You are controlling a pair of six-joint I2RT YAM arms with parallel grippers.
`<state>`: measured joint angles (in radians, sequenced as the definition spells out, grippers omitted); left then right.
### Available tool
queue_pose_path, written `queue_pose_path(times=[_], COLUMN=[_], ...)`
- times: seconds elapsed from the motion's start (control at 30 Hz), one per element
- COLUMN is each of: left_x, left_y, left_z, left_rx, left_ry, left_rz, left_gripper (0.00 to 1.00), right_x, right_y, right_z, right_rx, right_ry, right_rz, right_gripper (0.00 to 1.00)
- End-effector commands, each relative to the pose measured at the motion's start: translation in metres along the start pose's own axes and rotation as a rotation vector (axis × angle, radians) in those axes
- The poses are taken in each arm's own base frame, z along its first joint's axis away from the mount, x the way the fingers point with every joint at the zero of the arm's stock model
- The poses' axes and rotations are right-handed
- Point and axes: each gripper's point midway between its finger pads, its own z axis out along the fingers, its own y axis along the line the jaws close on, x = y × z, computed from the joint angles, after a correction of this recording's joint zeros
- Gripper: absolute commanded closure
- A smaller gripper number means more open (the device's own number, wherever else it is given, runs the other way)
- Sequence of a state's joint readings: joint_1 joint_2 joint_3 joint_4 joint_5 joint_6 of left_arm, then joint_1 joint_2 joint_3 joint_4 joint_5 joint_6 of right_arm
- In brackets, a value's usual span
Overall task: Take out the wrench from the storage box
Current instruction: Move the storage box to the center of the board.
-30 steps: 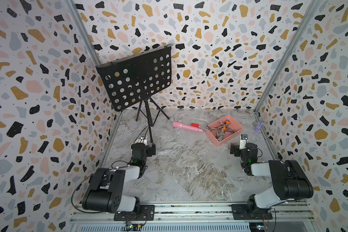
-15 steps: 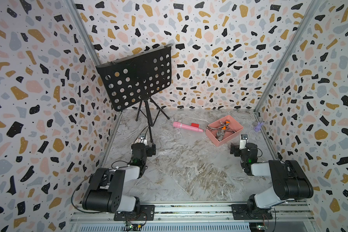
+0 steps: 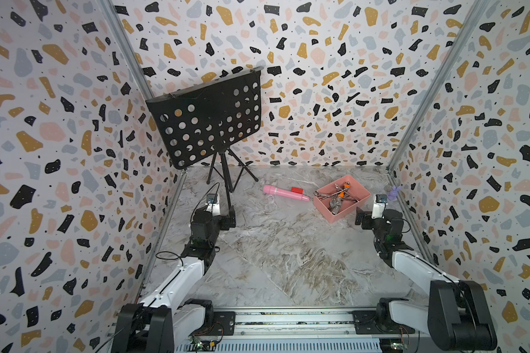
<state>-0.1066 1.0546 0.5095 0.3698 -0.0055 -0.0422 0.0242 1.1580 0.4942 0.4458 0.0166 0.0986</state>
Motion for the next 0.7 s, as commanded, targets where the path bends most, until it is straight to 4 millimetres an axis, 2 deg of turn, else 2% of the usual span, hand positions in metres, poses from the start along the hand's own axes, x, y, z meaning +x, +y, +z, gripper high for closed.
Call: queue_pose_path(times=[0.0, 0.17, 0.27, 0.4, 0.67], left_x=[-0.007, -0.011, -0.009, -0.014, -0.015], left_y=[-0.025, -0.051, -0.07, -0.102, -0.162], left_z=[-0.005, -0.001, 0.005, 0.012, 0.024], left_rx=[0.138, 0.256, 0.334, 0.42, 0.547], left_ry=[0.066, 0.137, 0.206, 0.28, 0.402], left_rz=[-0.116, -0.373, -0.511, -0.586, -0.635], left_gripper=[0.0, 0.0, 0.0, 0.01, 0.01], right_x=[0.005, 0.025, 0.031, 0.027, 0.018], right_y=[0.011, -0.001, -0.004, -0.007, 0.006], right_z=[-0.014, -0.029, -0.029, -0.016, 0.038], right_rx=[-0.045, 0.161, 0.258, 0.33, 0.314], right_ry=[0.13, 0.397, 0.51, 0.567, 0.616], right_rz=[0.201, 0.455, 0.532, 0.576, 0.636], right_gripper=[0.03, 0.08, 0.11, 0.14, 0.26])
